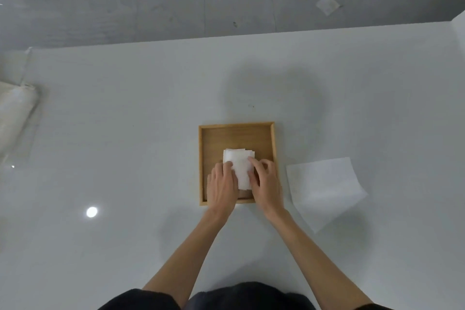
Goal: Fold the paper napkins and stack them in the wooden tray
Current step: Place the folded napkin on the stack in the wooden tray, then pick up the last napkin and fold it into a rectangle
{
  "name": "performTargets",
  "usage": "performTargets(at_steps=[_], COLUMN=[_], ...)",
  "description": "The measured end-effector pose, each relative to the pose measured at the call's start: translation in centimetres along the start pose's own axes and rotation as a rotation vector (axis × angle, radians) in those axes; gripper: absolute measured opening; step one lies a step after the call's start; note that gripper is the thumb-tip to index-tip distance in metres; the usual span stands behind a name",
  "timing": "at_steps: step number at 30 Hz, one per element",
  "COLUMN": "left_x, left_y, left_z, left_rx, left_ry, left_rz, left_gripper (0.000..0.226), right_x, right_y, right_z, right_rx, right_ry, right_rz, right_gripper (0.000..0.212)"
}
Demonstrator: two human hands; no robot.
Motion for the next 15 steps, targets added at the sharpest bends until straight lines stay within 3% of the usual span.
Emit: performTargets(at_steps=[3, 6, 9, 12, 15], left_x=[-0.2, -0.8, -0.5, 1.4, 3.0], left_y=[-1.2, -3.2, -6.5, -9.2, -11.0], left_z=[2.1, 5.8, 9.8, 13.4, 15.7], left_rx=[0.195, 0.277, 0.242, 0.249, 0.34], left_ry=[-0.195, -0.457, -0.601, -0.534, -0.404], left_rz=[0.13, 0.054, -0.067, -0.204, -0.319], left_gripper=[0.006, 0.012, 0.011, 0.021, 0.038], right_x=[-0.9, -3.2, -6.0, -8.2, -7.9], right_y=[2.8, 5.4, 8.1, 10.8, 13.2], right_z=[1.3, 5.1, 9.8, 13.3, 15.8], right_rx=[0.16, 0.225, 0.196, 0.162, 0.064], right_ry=[-0.14, -0.338, -0.585, -0.686, -0.598], right_rz=[0.198, 0.402, 0.515, 0.549, 0.468], right_gripper=[0.024, 0.019, 0.017, 0.016, 0.023])
Point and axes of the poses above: each hand's wrist, its own x-axis towards the middle knuckle, its own y-axis out of the back of the hand, z = x × y, the point moved 1 cm from there along x, towards the middle knuckle, and after that the axes turned 4 degrees about -z, right-handed, at the moved point
